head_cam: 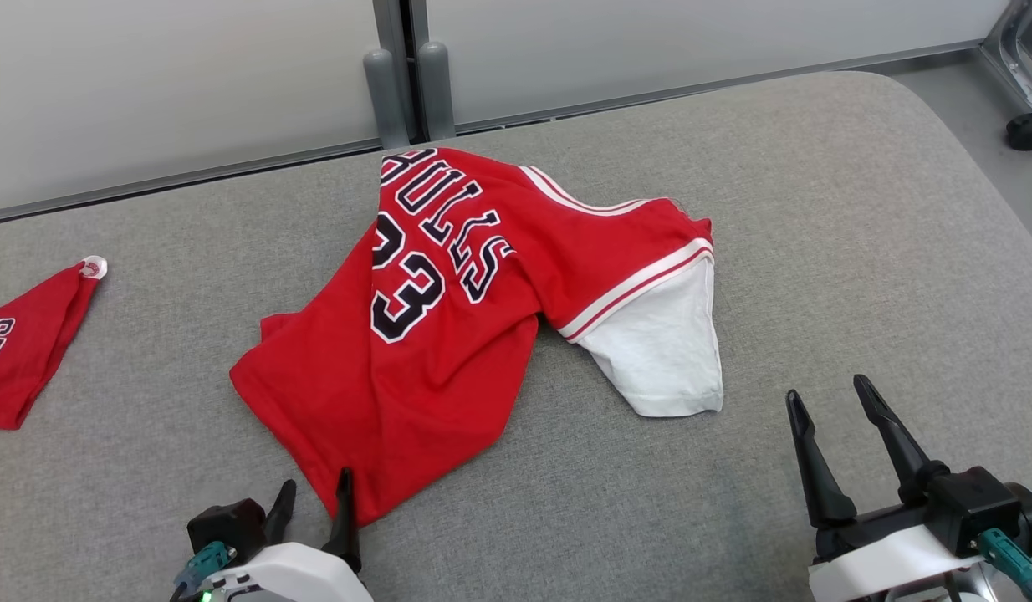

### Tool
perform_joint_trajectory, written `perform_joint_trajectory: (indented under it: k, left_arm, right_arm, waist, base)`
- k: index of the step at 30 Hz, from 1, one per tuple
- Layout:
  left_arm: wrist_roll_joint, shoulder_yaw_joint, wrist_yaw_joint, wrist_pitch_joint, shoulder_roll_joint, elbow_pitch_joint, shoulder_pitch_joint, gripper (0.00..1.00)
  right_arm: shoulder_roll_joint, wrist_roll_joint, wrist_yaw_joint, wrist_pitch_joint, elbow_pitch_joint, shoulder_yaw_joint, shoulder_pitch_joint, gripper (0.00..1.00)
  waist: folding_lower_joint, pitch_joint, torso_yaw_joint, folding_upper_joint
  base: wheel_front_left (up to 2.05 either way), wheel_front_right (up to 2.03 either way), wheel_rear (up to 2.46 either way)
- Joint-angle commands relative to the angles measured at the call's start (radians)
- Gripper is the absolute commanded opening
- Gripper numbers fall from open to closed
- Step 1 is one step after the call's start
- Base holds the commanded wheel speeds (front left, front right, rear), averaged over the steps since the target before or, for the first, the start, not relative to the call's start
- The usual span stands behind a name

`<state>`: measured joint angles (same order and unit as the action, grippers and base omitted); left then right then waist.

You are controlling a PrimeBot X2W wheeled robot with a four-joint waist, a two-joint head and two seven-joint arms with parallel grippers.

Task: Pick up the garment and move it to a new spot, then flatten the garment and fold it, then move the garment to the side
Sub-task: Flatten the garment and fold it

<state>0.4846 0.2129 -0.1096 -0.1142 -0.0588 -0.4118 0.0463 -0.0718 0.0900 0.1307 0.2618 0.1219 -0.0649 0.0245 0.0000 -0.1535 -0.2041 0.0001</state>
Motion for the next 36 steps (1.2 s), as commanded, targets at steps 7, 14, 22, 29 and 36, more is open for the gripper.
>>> perform_joint_trajectory:
  k: [7, 14, 22, 29, 36]
  left_arm:
    - [0.029, 0.033, 0.024, 0.024, 0.005, -0.037, 0.031, 0.0]
    - [0.041, -0.003, 0.005, -0.015, -0.017, 0.083, 0.006, 0.0]
    - [0.057, -0.101, -0.06, 0.061, -0.107, 0.288, 0.08, 0.0]
    - [0.045, -0.13, -0.068, 0.083, -0.162, 0.126, 0.231, 0.0]
    - [0.056, -0.101, 0.023, 0.013, -0.151, -0.18, 0.356, 0.71]
  right_arm:
    - [-0.003, 0.004, 0.0, 0.005, 0.01, 0.008, 0.0, 1.0]
    - [0.001, 0.007, 0.0, 0.005, 0.015, 0.01, -0.009, 1.0]
    - [-0.007, 0.007, 0.0, 0.005, 0.017, -0.009, 0.006, 1.0]
    - [-0.018, 0.016, 0.0, 0.005, 0.022, -0.025, 0.028, 1.0]
    - [-0.019, 0.016, 0.0, 0.005, 0.033, -0.031, 0.03, 1.0]
  waist:
    - [0.0, -0.006, -0.023, -0.0001]
    - [0.0, 0.003, -0.028, -0.0001]
    - [0.0, -0.011, -0.035, -0.0001]
    - [0.0, -0.041, -0.064, -0.0001]
    - [0.0, -0.057, -0.078, -0.0001]
  base:
    - [0.0, 0.0, 0.0]
    - [0.0, 0.0, 0.0]
    - [0.0, 0.0, 0.0]
    - [0.0, 0.0, 0.0]
    - [0.0, 0.0, 0.0]
